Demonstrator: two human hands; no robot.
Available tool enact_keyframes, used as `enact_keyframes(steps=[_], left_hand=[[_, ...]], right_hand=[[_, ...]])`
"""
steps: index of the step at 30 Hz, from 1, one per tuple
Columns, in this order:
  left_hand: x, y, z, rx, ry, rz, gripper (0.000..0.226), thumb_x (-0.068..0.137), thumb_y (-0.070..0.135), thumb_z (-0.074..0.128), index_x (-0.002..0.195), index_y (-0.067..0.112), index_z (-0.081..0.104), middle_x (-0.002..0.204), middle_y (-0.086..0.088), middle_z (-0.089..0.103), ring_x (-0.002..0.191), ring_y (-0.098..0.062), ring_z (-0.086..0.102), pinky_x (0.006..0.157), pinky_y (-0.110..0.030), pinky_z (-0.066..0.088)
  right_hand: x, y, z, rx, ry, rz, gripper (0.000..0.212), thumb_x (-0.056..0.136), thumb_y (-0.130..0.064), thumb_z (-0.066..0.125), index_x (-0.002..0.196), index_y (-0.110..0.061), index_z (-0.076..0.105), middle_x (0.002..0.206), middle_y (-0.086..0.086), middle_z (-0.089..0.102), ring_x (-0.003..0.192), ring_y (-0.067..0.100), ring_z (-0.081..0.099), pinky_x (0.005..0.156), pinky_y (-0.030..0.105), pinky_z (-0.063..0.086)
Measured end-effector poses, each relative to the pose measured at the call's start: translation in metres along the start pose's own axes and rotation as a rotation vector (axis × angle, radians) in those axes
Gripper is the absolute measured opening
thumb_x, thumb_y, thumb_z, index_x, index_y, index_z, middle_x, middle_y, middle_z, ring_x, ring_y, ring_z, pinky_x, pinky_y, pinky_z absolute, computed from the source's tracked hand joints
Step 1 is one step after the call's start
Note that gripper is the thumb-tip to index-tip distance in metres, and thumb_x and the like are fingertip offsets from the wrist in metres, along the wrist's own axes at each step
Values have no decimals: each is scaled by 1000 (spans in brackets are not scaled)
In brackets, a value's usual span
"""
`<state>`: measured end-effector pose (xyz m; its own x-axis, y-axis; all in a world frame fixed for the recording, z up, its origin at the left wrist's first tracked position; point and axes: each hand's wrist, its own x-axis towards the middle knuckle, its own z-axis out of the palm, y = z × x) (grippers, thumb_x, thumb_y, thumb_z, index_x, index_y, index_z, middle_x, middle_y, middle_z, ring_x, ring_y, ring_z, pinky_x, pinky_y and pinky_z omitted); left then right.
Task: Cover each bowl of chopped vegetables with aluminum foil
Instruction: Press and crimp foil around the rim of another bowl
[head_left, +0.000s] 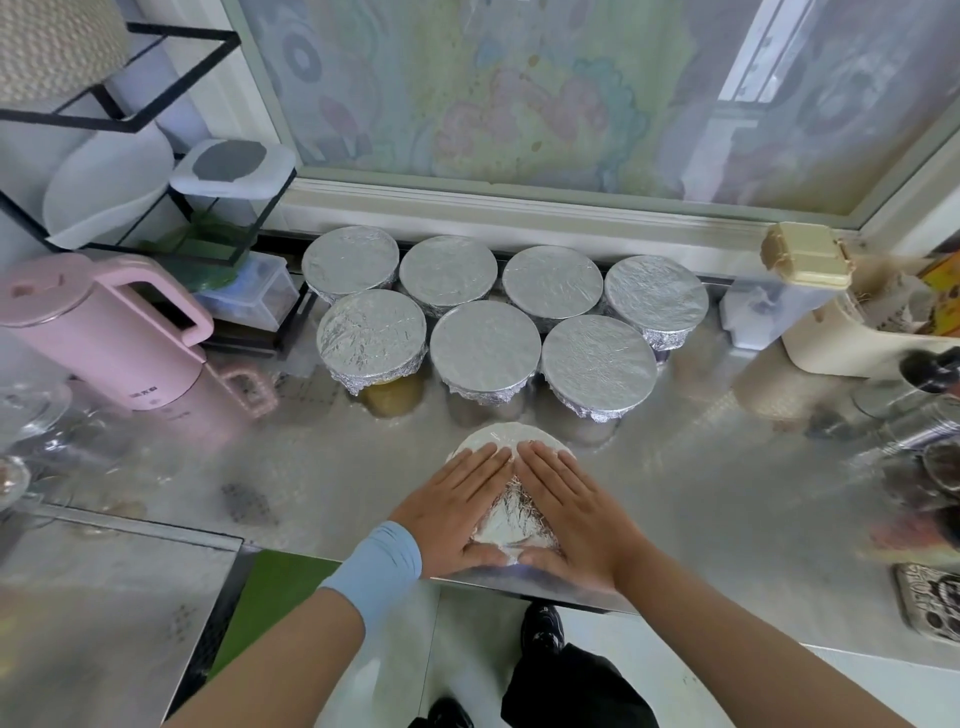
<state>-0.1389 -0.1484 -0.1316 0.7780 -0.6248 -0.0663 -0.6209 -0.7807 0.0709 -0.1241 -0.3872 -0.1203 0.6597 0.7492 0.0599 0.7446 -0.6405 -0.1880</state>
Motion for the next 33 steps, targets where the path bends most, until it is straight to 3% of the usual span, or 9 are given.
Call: enact_keyframes(steps=[5,8,13,20,24,29,33], left_hand=[[-2,0,-1,21,-29,26,110,83,84,29,156,6,2,163,-9,-7,150,-21,-11,122,-39,-5],[-9,4,0,-60,-60,28,104,86,76,37,156,10,0,163,-4,-11,150,-16,-14,122,-34,-7],[-22,8,6,-13,157,82,56,98,44,39,144,12,45,154,-7,38,144,-23,32,120,-41,17],[-30,20,15,-32,289,84,43,100,34,40,133,14,58,143,-3,53,136,-20,45,116,-39,24],[-32,22,26,22,363,124,33,95,20,47,116,13,70,129,-3,65,124,-22,57,115,-38,30],[-33,23,31,27,436,109,31,94,17,48,114,13,72,126,-2,66,122,-21,59,115,-39,32],[-34,26,34,21,467,115,30,95,14,48,116,14,71,125,-2,67,122,-22,59,114,-40,36]], right_hand=[[-3,2,-1,-67,-31,-47,104,86,-76,41,154,-2,12,163,13,4,151,27,2,120,47,15],[-7,0,0,-106,-33,-63,101,88,-76,40,154,-3,14,163,12,6,151,27,3,121,44,12],[-12,2,12,-209,-2,-101,80,95,-55,50,151,-4,27,161,14,18,150,27,12,116,45,23],[-18,-5,8,-303,-13,-121,74,95,-50,51,150,-5,31,160,14,22,148,30,18,117,46,17],[-18,-7,17,-337,-42,-110,72,89,-35,61,149,-5,35,157,13,28,146,30,25,115,45,17],[-20,-11,21,-377,-5,-85,61,93,-24,36,150,-4,30,159,16,23,147,32,21,118,45,12],[-22,-16,20,-353,34,-57,59,94,-23,28,149,-5,34,157,16,27,145,32,25,114,45,21]])
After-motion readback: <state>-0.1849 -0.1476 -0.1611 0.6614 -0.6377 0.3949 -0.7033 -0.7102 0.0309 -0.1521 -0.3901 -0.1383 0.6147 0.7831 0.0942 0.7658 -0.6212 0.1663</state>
